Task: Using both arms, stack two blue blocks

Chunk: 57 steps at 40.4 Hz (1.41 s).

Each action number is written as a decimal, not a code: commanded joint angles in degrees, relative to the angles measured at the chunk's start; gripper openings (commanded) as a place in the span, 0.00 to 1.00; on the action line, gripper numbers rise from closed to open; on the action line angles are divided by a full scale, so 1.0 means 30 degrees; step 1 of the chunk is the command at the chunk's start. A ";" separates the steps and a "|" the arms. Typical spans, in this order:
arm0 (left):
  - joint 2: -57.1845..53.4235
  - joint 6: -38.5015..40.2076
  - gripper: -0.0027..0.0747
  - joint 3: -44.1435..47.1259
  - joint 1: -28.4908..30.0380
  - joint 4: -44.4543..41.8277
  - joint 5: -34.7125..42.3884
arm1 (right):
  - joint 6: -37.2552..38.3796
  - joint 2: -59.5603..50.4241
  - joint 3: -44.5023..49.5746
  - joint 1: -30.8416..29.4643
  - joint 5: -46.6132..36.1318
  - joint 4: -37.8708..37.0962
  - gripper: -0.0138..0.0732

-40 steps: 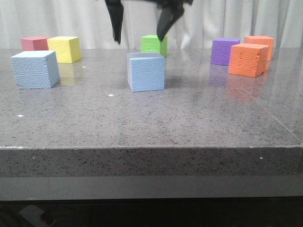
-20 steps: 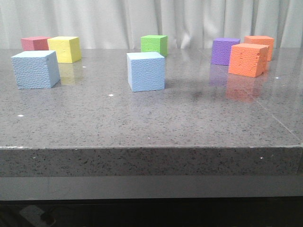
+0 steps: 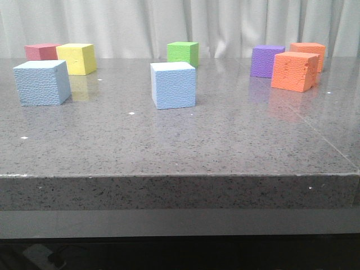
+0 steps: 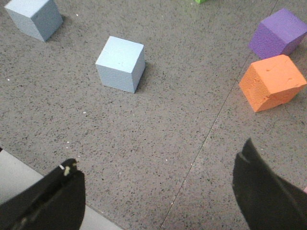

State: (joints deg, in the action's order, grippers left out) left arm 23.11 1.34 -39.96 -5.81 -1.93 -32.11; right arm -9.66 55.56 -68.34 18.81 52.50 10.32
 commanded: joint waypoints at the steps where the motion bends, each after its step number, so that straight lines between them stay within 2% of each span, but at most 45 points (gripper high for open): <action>1: 0.0303 0.0033 0.72 -0.0576 -0.0008 0.0104 0.1457 | -0.0329 -0.2823 0.1717 -0.0133 -0.2338 0.0320 0.88; 9: 0.0303 0.0033 0.72 -0.0576 -0.0008 0.0104 0.1457 | -0.0311 -0.7751 0.5704 -0.0133 -0.3400 0.0505 0.88; 16: 0.0303 0.0033 0.72 -0.0576 -0.0008 0.0104 0.1457 | -0.0311 -0.9258 0.7534 -0.0133 -0.4234 0.0505 0.88; 51: 0.0303 0.0033 0.72 -0.0576 -0.0008 0.0104 0.1530 | -0.0311 -0.9224 0.7656 -0.0133 -0.4175 0.0505 0.88; 57: 0.0346 0.0033 0.72 -0.0576 -0.0008 0.0104 0.3070 | -0.0311 -0.9224 0.7656 -0.0133 -0.4175 0.0505 0.88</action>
State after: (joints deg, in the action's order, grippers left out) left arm 23.11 1.34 -39.96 -5.81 -1.93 -30.07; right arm -10.29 27.62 -43.95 18.81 44.14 11.13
